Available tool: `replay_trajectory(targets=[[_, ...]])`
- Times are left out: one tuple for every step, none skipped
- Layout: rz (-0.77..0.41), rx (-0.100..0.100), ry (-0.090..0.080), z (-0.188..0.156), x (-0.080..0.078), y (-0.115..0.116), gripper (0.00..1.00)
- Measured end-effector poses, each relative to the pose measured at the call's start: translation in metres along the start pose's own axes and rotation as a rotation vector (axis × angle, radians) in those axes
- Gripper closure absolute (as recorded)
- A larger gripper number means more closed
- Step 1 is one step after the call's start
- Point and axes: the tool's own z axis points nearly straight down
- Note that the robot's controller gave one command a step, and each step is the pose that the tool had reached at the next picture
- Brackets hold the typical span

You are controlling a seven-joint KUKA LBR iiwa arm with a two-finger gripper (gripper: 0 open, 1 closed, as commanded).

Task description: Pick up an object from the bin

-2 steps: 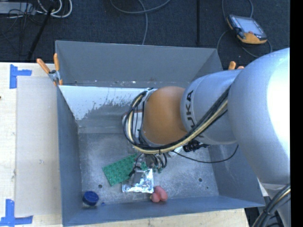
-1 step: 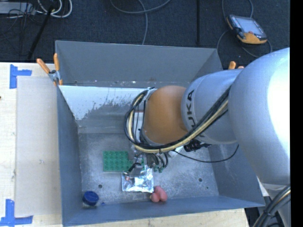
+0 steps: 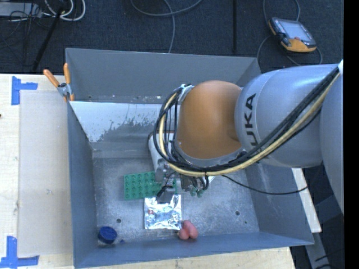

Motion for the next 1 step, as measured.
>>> replay_trajectory(targets=[[-0.355, -0.001, 0.003, -0.0313, -0.0179, 0.0816, 1.0]])
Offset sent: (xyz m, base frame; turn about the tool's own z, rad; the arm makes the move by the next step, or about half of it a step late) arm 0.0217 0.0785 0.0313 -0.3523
